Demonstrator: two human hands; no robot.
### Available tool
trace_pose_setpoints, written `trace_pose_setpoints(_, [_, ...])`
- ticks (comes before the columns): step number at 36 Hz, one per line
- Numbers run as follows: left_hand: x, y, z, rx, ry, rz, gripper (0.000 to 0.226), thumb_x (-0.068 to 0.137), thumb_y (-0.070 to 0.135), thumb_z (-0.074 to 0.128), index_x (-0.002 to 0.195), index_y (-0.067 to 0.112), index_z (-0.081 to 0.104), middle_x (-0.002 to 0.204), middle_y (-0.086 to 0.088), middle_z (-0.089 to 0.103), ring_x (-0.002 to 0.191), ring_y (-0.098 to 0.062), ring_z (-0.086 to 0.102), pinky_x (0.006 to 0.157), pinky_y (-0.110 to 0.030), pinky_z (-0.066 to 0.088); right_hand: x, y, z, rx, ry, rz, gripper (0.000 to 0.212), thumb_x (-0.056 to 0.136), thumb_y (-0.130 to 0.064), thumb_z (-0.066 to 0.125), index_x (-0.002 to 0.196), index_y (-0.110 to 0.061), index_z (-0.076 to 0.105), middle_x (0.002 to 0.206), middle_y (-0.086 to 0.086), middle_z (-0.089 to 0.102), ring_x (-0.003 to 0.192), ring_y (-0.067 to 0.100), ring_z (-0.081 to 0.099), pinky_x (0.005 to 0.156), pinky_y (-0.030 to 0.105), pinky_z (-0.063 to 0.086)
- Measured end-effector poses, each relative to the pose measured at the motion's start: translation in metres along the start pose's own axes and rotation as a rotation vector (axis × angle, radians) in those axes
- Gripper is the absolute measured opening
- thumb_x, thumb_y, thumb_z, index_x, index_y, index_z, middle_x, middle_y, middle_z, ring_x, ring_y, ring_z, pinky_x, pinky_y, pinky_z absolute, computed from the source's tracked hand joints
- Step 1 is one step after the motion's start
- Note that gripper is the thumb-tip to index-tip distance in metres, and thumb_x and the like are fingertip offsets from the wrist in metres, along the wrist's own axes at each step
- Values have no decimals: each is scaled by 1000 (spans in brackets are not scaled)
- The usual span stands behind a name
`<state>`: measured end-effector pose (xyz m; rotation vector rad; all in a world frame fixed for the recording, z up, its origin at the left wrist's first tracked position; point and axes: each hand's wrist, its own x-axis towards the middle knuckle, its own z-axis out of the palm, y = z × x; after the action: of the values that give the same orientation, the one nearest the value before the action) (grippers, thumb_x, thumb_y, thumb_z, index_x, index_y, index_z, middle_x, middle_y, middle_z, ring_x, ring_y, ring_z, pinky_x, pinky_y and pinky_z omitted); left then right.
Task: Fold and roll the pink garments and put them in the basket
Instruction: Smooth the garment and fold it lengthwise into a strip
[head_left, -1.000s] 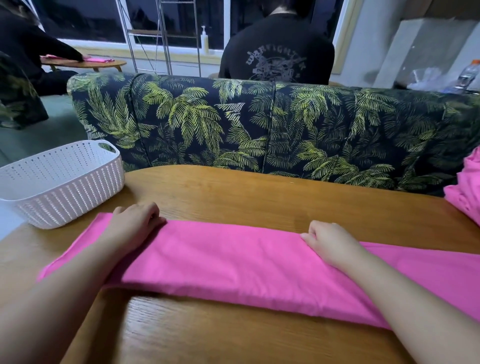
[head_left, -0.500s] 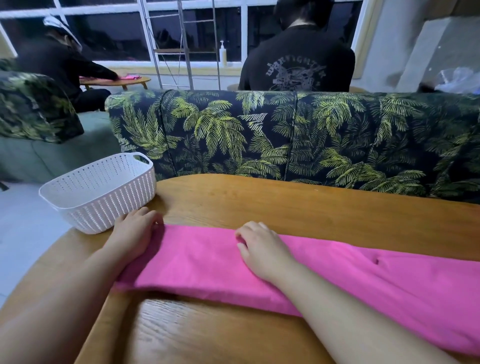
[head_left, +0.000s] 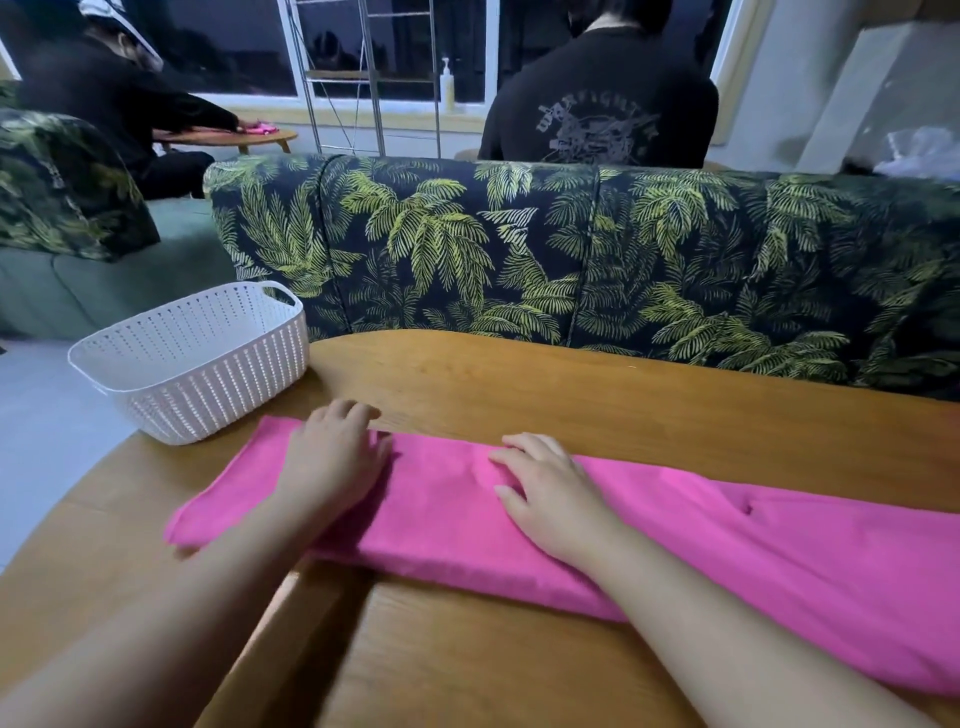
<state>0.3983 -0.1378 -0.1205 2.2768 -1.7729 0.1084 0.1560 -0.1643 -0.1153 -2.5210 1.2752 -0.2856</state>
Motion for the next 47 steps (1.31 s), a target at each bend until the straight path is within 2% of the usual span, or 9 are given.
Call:
trace_pose_setpoints(4, [-34,23,3,-63,-288,44,101,63,93,5,147,40,28,159,7,18,147,-17,11,115,-48,14,-24,15,-7,-62,-40,5,45,101,-36,39,146,-30,35,155,-9,24,144,10,15,118,31,10])
trace_pose_setpoints(7, [-44,5,4,-16,-360,140,120,36,96,-24,145,55,7,159,17,0,148,-11,-4,116,-51,2,-41,28,-10,-111,-156,30,53,100,-53,23,151,-41,15,160,-15,5,146,4,-2,119,32,-6])
trace_pose_setpoints(12, [-42,-45,-3,-56,-368,250,85,54,94,-19,132,66,4,155,26,-4,145,-3,-9,118,-39,-2,-47,31,-13,-158,-198,55,90,64,-71,-16,149,-46,0,158,-18,-8,144,3,-12,116,32,-12])
trace_pose_setpoints(18, [-34,-48,-10,30,-450,161,96,54,93,-16,142,56,-5,159,17,-8,145,-10,-12,117,-49,-1,-51,29,-12,-151,-209,101,73,82,-70,-3,150,-43,1,159,-15,-7,146,8,-10,119,37,-9])
trace_pose_setpoints(22, [-31,-11,-10,96,-399,-31,54,98,54,17,151,40,16,161,7,6,149,-24,2,114,-61,6,-62,34,-22,-150,-84,155,49,102,-43,30,150,-32,25,160,-8,16,148,12,8,120,36,2])
trace_pose_setpoints(25, [-34,34,-6,51,-296,-32,45,101,35,25,145,28,34,158,1,22,147,-22,11,114,-60,13,-74,50,-36,-119,63,214,40,104,-32,30,142,-26,41,148,-7,38,138,13,30,115,31,20])
trace_pose_setpoints(32, [-50,157,13,-62,-358,232,57,97,52,32,148,29,24,161,-2,9,148,-24,1,113,-59,5,-100,130,-62,-111,169,422,42,98,-4,36,132,-22,52,136,-4,51,125,16,42,105,35,36])
trace_pose_setpoints(40, [-68,197,35,30,-367,387,96,63,72,-15,152,39,-3,161,4,-11,147,-24,-13,112,-61,-8,-127,188,-86,-204,80,518,26,98,-43,45,114,-28,58,122,-6,53,120,16,43,101,37,33])
trace_pose_setpoints(47, [-68,192,34,41,-361,390,97,59,73,-18,150,42,-8,161,5,-12,148,-23,-13,113,-60,-4,-133,211,-96,-223,7,505,20,98,-44,45,93,-25,49,108,-4,55,109,19,48,92,36,34])
